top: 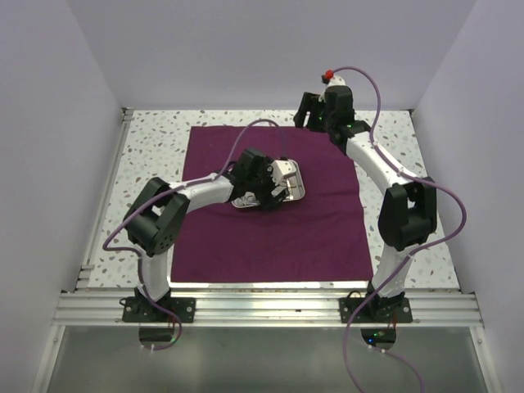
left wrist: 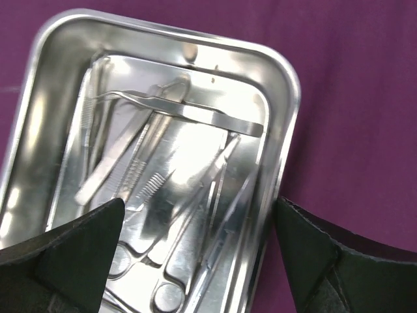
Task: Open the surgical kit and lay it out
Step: Move the container from the surgical kit, then adjust the container in the surgical kit.
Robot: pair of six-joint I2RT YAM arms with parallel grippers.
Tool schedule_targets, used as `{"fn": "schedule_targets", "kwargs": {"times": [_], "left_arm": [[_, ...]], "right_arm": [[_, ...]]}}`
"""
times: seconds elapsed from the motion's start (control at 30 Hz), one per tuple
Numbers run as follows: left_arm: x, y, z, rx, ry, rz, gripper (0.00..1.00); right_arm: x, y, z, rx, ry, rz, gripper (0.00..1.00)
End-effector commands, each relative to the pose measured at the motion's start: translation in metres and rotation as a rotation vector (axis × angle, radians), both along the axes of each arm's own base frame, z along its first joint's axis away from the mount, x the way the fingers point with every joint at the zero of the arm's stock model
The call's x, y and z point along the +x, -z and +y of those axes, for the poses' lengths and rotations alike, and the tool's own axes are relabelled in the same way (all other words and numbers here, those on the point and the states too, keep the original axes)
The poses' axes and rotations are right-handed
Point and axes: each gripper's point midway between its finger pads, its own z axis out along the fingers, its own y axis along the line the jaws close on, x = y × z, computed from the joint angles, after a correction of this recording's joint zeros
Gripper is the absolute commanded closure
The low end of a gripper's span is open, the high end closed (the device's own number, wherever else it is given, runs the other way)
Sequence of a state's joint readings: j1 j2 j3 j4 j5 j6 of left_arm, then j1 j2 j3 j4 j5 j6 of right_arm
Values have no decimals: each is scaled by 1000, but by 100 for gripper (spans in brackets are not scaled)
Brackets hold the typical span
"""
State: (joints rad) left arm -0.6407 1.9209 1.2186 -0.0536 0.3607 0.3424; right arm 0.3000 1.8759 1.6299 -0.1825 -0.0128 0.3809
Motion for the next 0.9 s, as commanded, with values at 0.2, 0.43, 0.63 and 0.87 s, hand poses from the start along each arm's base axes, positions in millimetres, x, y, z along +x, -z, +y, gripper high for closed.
{"fn": "schedule_targets", "kwargs": {"times": [0.2, 0.43, 0.63, 0.87], "left_arm": [[53, -40, 28, -63, -392, -182, 3], [38, -20, 68, 36, -639, -202, 6], [13, -69, 81, -126, -765, -203, 5], [10, -58, 113, -53, -910, -230, 5]], "right_arm": [[-8, -35, 11, 26, -73, -63, 27], [-9, -44, 15, -4, -70, -69, 27], [-7, -45, 20, -18, -78, -66, 27], [-8, -44, 26, -20, -92, -62, 27]]}}
